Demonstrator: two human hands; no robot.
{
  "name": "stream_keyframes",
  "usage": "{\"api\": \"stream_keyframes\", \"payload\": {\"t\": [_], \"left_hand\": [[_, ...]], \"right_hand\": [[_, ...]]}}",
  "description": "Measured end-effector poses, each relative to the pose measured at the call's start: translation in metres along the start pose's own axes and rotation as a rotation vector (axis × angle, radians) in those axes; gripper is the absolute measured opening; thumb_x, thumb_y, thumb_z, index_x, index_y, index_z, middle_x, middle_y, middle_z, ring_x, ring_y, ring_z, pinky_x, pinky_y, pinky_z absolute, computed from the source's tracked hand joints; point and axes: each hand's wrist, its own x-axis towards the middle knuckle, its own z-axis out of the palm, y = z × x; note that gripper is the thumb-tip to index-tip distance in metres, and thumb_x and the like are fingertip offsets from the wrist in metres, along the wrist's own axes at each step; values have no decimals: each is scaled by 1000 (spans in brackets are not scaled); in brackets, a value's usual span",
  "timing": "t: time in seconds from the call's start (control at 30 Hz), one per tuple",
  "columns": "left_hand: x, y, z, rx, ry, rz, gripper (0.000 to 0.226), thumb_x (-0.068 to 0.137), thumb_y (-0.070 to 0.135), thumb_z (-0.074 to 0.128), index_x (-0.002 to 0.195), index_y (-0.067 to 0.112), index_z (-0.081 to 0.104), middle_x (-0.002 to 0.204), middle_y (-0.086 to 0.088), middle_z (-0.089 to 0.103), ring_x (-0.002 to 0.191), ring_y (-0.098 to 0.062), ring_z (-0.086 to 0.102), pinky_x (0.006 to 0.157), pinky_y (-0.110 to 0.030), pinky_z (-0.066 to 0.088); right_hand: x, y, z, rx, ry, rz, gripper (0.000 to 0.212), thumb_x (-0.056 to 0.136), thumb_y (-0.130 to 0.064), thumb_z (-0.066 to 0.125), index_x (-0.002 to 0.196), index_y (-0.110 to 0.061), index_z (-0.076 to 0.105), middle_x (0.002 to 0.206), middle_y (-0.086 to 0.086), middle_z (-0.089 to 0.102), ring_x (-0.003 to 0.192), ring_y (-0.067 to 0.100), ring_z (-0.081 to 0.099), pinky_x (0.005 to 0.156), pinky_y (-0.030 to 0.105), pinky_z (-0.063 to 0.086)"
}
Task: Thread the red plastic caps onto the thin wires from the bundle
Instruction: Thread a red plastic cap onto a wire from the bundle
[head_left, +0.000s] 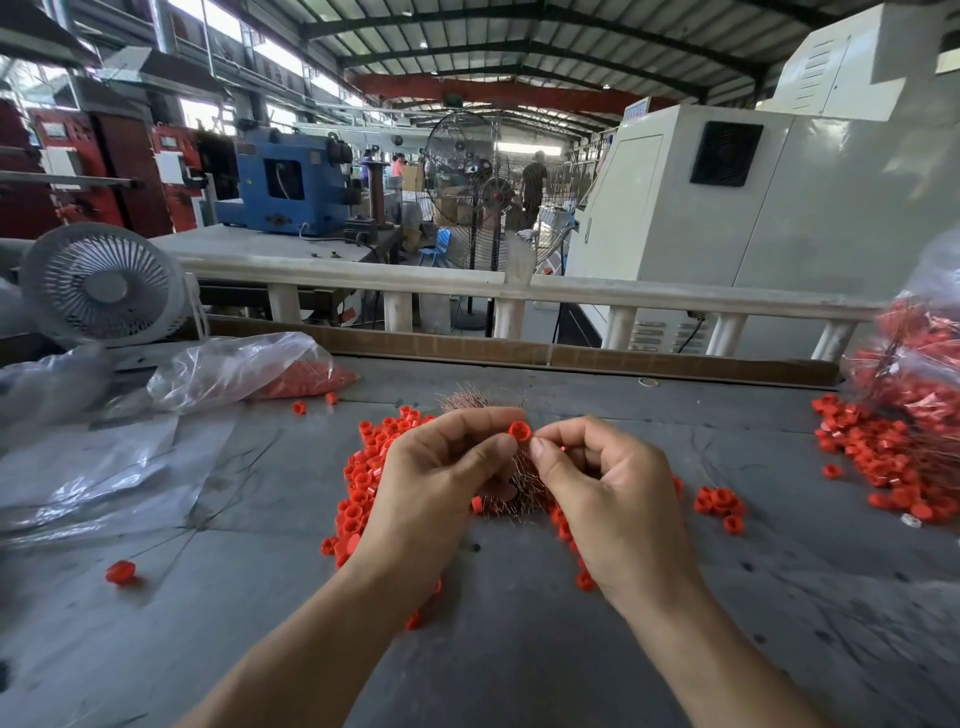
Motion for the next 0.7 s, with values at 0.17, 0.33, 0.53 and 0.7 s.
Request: {"api": "stream_keyframes", "payload": {"t": [0.17,0.33,0.53,0.7], "left_hand": [[1,-1,-1,-23,-8,-29,21,92,5,65,109,6,78,83,-10,75,75,-16,70,74,-25,60],[3,-2,-3,-56,-3,-67,19,87,9,69,102,8,80,82,-10,74,74,-17,71,73,-28,61],[5,-5,-4,-165,-45,-122,21,81,16,73,100,8,79,91,-14,75,79,-20,72,73,-31,61],[6,-5,-4,-228,-82,-116,30,82,20,82,106,4,75,95,-15,74,80,-21,70,76,-32,60]], "right_hand": [[0,1,-1,-16,6,20,19,95,-17,70,79,-29,73,52,-7,58,43,6,47,40,23,39],[0,0,-1,-15,4,27,16,94,-21,71,80,-29,73,54,-9,61,46,3,49,43,21,40],[1,-3,-3,105,-37,118,20,101,-16,60,85,-17,73,54,-9,48,47,3,38,45,15,33],[2,-6,-5,222,-67,220,24,103,-9,52,95,-13,74,60,0,53,45,2,42,42,12,33]]}}
